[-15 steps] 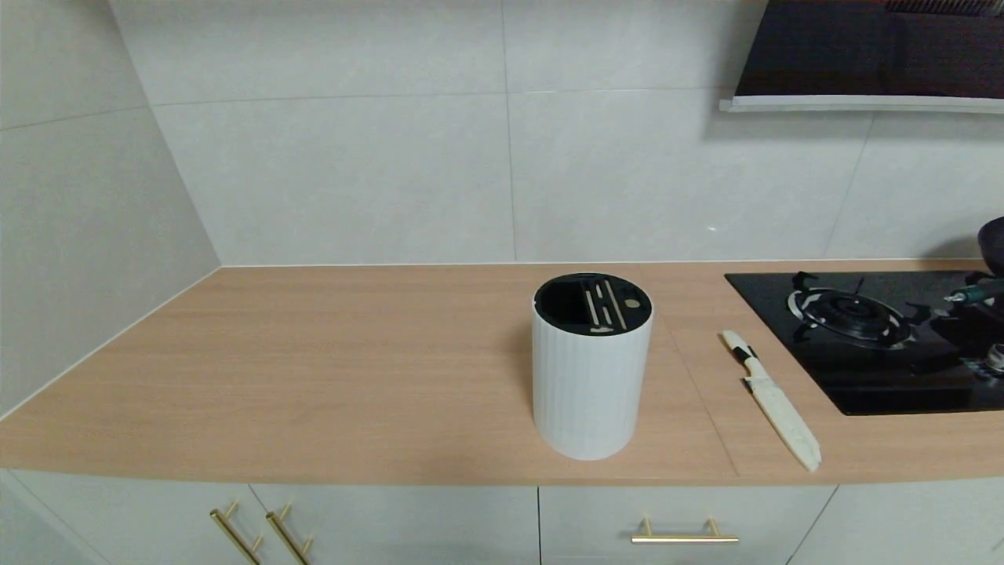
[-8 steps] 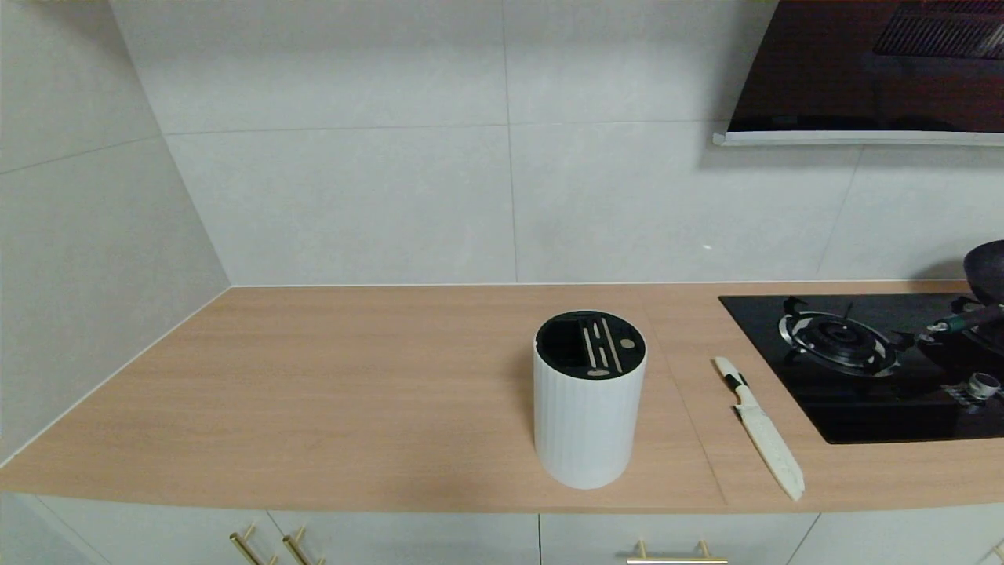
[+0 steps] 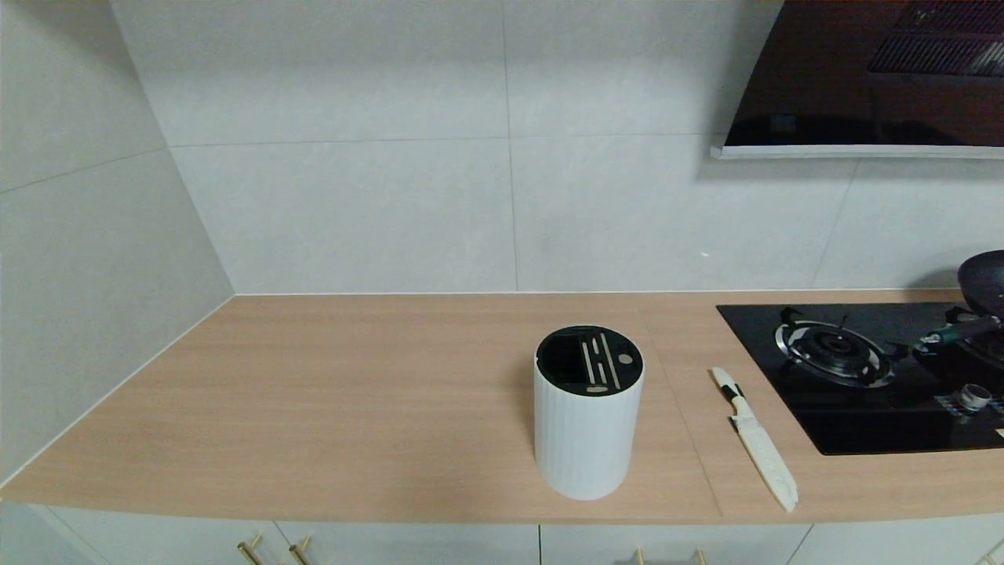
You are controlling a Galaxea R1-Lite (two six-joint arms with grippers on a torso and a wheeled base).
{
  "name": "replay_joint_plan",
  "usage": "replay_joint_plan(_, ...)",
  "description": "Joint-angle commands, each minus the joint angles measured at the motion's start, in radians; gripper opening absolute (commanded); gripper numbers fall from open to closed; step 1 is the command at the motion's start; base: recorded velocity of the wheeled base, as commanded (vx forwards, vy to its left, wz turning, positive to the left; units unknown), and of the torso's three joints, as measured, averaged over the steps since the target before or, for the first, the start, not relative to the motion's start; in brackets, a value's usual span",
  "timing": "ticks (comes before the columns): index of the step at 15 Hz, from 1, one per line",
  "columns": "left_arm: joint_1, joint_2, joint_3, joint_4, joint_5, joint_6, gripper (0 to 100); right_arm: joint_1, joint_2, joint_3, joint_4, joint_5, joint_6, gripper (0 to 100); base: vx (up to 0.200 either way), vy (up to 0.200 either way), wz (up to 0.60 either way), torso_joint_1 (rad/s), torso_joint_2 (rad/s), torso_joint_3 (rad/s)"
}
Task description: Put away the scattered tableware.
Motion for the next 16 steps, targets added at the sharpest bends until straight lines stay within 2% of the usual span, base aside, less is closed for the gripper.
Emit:
replay_joint_plan(1, 0.000, 0.000, 0.000, 0.000, 0.000, 0.000, 100, 0.000, 0.001, 0.000, 0.000, 0.000, 0.000, 100, 0.000, 0.000, 0.00, 0.000, 0.00, 0.000)
replay_joint_plan(2, 0.000, 0.000, 0.000, 0.000, 0.000, 0.000, 100, 0.000, 0.001, 0.000, 0.000, 0.000, 0.000, 100, 0.000, 0.000, 0.00, 0.000, 0.00, 0.000)
replay_joint_plan(5, 0.000, 0.000, 0.000, 0.000, 0.000, 0.000, 100, 0.000, 0.001, 0.000, 0.000, 0.000, 0.000, 100, 0.000, 0.000, -0.60, 0.004, -0.01, -0.004)
replay_joint_plan(16, 0.000, 0.000, 0.000, 0.000, 0.000, 0.000, 100, 0.000, 0.001, 0.000, 0.000, 0.002, -0.001, 100, 0.000, 0.000, 0.00, 0.000, 0.00, 0.000)
